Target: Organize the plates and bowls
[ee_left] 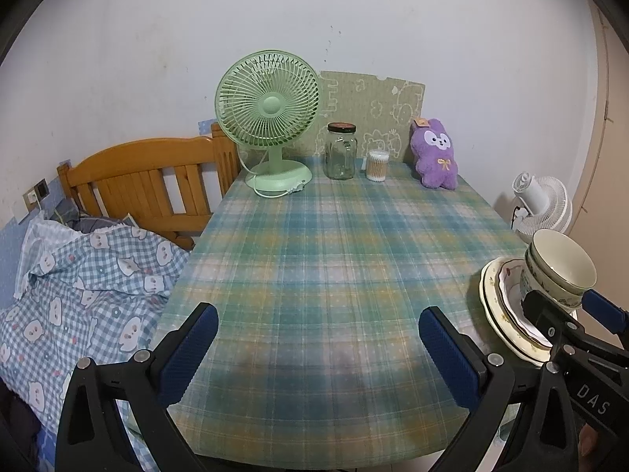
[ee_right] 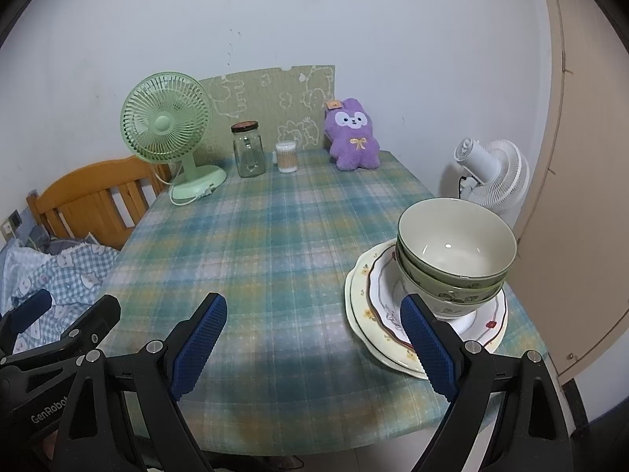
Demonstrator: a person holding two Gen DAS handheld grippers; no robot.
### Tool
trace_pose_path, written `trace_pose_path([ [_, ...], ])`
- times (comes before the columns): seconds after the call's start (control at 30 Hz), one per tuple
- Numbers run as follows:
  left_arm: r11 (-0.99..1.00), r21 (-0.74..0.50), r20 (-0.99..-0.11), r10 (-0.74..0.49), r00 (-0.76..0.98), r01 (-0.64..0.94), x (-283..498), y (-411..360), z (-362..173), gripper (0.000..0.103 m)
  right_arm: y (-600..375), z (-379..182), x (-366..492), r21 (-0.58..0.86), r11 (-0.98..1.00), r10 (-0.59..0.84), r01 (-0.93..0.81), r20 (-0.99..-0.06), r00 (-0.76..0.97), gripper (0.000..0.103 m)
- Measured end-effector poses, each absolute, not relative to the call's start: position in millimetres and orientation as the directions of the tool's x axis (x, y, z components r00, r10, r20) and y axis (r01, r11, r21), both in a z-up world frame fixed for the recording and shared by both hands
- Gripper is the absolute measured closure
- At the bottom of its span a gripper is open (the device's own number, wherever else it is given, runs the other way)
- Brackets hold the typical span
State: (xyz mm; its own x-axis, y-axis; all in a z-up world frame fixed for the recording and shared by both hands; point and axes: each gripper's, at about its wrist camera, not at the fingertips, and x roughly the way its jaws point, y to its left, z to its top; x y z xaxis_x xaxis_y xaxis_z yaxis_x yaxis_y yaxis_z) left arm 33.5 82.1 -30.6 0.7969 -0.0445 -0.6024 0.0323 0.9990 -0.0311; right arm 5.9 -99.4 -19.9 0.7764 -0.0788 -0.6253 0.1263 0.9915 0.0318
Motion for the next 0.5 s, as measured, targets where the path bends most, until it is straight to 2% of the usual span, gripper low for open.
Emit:
trace_pose_path([
  [0.5, 0.999, -0.029, -0.604, -0.054, 0.795, 0.045, 31.8, 74.2, -31.1, 0.000, -108.7, -19.6, 5.6, 0.020, 0.990, -0.094, 0.137, -0.631, 0.770, 0.011],
])
